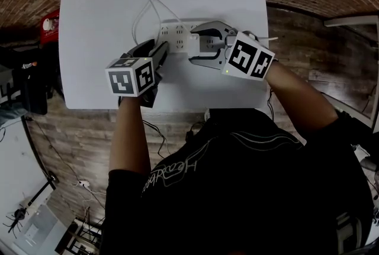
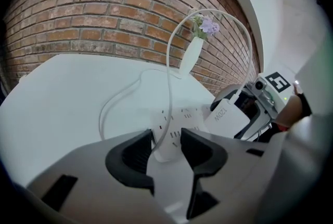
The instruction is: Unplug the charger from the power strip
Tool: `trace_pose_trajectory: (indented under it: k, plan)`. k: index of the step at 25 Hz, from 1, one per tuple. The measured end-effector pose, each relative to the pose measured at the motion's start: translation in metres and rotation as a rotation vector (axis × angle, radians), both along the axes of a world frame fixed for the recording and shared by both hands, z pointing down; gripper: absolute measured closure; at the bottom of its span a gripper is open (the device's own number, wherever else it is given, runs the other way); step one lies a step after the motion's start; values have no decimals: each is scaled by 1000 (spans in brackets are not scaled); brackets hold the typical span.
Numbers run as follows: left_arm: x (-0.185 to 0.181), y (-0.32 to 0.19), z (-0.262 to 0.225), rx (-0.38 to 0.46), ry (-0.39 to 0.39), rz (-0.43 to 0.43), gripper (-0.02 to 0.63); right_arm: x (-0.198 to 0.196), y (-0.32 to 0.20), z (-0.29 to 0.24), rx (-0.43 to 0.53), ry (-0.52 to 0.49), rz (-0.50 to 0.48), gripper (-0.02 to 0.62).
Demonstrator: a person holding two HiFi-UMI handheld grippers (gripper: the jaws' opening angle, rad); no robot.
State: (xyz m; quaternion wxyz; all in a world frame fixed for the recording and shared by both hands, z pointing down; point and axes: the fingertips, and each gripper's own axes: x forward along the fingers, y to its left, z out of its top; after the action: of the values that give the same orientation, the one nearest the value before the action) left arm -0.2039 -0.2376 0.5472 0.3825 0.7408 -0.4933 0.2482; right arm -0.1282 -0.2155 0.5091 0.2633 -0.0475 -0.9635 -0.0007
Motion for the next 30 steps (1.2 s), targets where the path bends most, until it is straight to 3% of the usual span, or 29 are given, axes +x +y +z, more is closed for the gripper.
trace_pose_trajectory:
  k: [9, 21, 27, 30]
  plan:
    - [-2, -3, 0, -16, -6, 16, 428, -1, 5, 2, 154, -41, -9, 351]
    - [1, -1, 1, 4, -6, 1, 428, 1, -1, -5, -45, -37, 16, 351]
    - [0, -2, 1, 3, 4, -5, 429, 1, 1, -9, 14, -84, 21, 351]
    - [-1, -2, 1, 8, 10, -14, 428, 1, -1, -15, -17, -133, 43, 351]
